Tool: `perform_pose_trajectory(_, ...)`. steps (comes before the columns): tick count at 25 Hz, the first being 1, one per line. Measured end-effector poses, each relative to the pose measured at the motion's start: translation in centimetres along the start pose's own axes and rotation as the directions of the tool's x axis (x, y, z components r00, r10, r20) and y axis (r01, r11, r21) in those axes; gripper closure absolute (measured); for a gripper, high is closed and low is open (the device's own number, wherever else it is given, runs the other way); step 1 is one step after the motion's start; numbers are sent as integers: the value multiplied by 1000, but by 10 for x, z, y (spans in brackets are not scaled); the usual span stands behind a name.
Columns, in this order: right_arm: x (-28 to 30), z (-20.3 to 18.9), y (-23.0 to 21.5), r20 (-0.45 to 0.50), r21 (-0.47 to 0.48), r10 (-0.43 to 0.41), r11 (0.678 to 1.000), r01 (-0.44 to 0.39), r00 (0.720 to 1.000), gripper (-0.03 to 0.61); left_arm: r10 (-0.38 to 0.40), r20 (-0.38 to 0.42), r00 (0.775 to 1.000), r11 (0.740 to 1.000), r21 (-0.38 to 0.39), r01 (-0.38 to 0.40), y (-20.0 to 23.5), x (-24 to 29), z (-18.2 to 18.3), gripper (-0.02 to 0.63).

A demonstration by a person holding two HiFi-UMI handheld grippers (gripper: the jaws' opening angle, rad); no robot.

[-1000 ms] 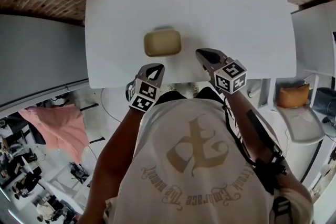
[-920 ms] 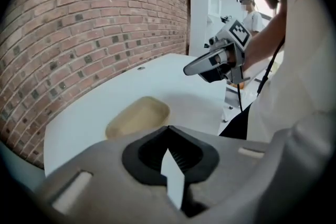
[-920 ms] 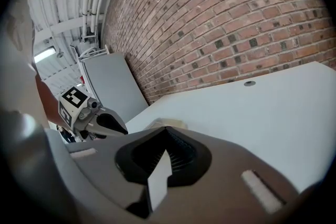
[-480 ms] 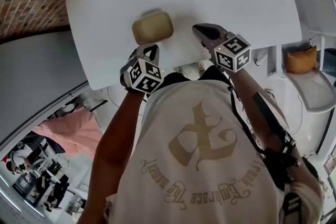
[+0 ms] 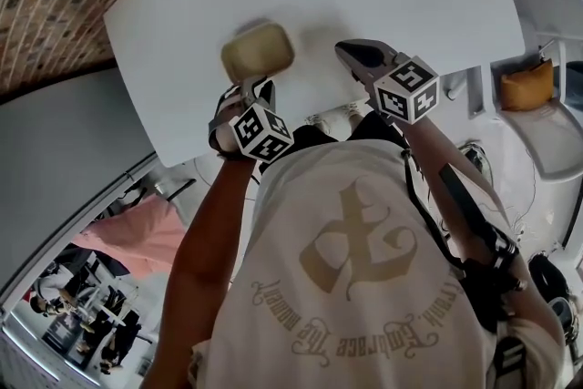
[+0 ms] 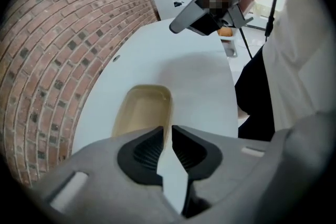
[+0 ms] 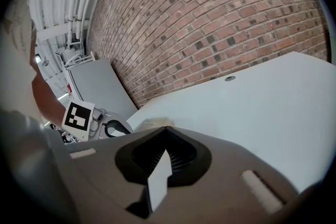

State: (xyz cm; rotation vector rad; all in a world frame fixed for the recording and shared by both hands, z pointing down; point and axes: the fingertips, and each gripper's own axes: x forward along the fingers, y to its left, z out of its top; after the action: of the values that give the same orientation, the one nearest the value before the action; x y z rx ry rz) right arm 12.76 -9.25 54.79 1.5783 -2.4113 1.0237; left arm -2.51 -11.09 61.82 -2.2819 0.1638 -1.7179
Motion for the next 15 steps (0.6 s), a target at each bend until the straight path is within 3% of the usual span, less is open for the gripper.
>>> perform_pose_trajectory(8, -8, 0, -6, 3, 24, -27, 999, 27, 1000, 571, 23, -37, 999, 997, 77, -20, 0, 7, -5, 540)
perform_pose_trajectory(15, -17, -5, -11, 6, 36, -45, 998, 44, 999, 571, 46, -56, 997, 991, 124, -38, -2, 10, -4, 563)
